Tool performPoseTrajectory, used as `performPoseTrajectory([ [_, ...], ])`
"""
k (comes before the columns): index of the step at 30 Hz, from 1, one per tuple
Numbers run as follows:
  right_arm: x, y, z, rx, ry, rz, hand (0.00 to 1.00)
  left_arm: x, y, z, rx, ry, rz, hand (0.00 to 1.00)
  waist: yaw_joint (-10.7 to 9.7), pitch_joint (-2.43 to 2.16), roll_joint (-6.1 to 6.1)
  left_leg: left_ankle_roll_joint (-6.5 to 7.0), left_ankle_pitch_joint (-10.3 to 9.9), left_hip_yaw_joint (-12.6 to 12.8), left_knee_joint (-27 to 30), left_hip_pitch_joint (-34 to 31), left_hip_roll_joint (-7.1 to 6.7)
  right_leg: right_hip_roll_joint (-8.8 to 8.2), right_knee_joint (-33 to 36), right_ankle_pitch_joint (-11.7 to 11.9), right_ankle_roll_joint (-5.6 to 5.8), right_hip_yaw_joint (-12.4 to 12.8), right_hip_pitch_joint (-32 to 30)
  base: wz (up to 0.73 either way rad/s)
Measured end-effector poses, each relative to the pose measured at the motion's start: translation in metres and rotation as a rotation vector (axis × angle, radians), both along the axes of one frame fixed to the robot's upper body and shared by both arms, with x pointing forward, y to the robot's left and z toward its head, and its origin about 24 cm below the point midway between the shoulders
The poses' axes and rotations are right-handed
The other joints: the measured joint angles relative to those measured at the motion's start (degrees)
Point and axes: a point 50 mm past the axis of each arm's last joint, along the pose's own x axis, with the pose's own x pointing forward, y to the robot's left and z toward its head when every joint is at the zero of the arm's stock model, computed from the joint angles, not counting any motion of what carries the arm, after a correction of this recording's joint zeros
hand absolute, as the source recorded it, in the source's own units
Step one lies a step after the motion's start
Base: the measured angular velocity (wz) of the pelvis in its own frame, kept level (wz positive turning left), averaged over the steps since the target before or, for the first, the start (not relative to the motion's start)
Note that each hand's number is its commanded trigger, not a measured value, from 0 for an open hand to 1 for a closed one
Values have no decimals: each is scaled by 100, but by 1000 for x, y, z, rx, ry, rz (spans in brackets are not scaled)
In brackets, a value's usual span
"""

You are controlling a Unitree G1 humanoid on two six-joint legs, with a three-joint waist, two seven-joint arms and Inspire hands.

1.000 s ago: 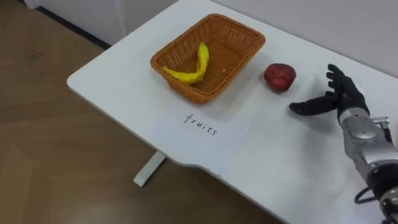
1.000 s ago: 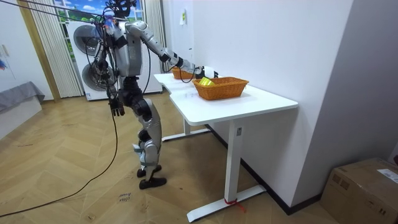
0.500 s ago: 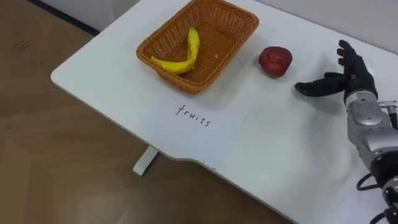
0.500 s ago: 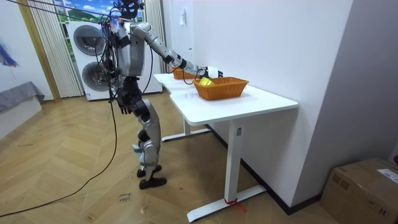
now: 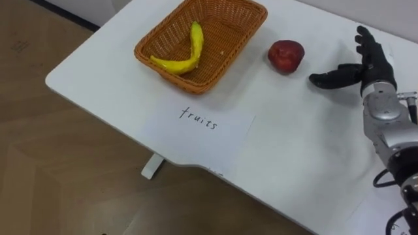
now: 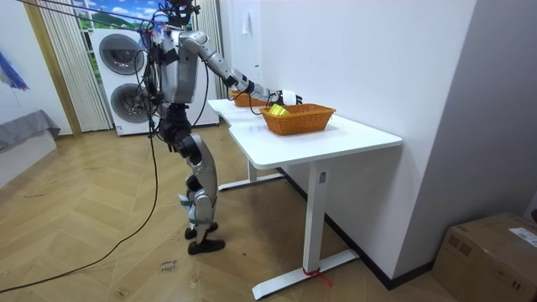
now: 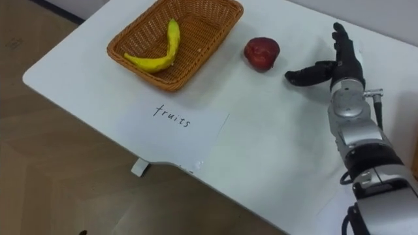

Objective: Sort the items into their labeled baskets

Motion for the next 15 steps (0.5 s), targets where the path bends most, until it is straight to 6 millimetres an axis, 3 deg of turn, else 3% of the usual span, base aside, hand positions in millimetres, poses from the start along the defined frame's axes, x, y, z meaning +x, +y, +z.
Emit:
performPoseTrajectory([
  [4,2,6,2,3,1,42,0,-1,-2,-1,2,7,-5,0,-1,1,-1,0,0,51,-23,10,9,8,8,0,-3,65,-18,-9],
  [10,7,38,6,-8,4,205,0,-2,-1,-2,6,14,-8,0,3,-5,-14,-2,3,171,-37,-73,48,6,-6,7,-43,65,-132,-8],
  [15,10,61,7,24,-12,287,0,-5,0,-3,8,19,-6,0,38,-23,-105,-9,8,168,-62,-58,48,-1,7,-12,-44,63,-148,0],
])
